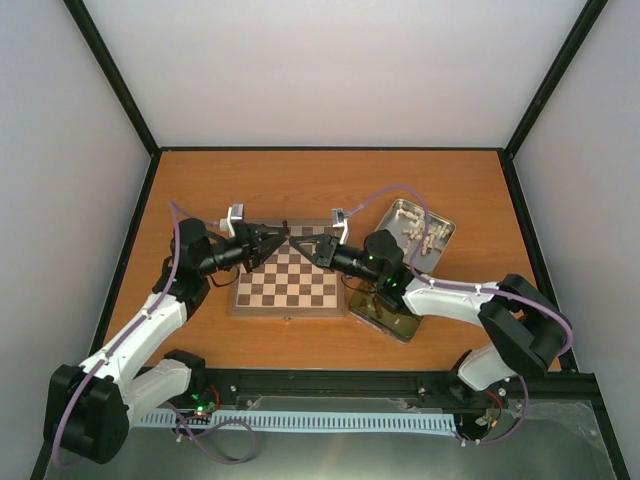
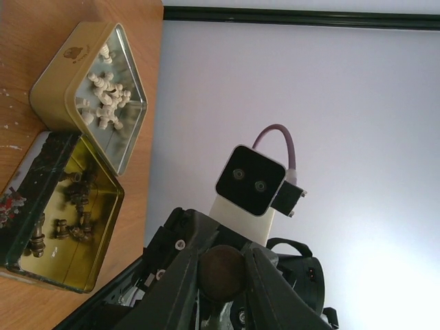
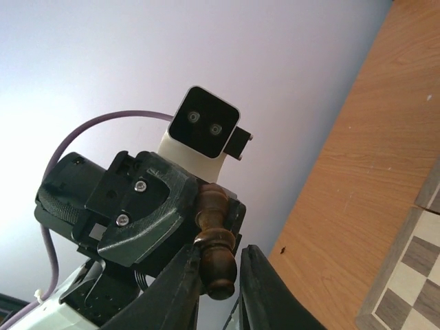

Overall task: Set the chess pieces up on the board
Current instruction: Place the chess piece on the chessboard.

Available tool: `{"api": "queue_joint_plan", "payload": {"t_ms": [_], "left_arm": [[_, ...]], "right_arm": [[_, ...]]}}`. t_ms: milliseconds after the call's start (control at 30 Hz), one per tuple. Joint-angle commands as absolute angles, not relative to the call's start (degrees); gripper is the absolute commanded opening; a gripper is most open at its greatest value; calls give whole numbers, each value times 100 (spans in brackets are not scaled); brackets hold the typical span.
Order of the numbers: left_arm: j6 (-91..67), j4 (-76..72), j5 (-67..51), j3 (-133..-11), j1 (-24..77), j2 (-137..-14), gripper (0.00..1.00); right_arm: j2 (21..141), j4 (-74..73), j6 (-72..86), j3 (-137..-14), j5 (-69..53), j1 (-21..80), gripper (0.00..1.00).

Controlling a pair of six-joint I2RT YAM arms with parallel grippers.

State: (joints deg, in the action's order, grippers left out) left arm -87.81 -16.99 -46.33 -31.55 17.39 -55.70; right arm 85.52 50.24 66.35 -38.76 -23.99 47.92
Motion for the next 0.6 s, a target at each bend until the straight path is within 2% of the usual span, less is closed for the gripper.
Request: {"api": "queue_joint_plan", "payload": {"t_ms": [0,100,133,267,333,500,567], "left_arm": [[-8757,-1692,-4635,-3198,1775,-5501,13],[-8704,-1659,-4617,-3114,1769,-5467,15],[-8638,-1602,-4611,-3116,1767,-5471,18],[-7840,-773,-4342,-3296,1739,-5423,49],[-6994,141,-3924,-3501,1658,-5356,59],[-5178,1969,-2073,-3702,1488,-4957,65],[-4584,2366,-1442,-3750,1468,-4791,67]], "right_arm": [[8313,4400,6291,-4023,-1991,4821,17],[8204,4019,6137,-4091,-1860,4816,12],[8171,3821,6092,-4142,-1818,4816,11],[7996,2560,5703,-4371,-1631,4739,8],[7917,1323,5226,-4754,-1429,4683,8],[8378,-2362,3784,-6132,-775,4589,8],[8720,-3310,3320,-6658,-480,4588,7]]}}
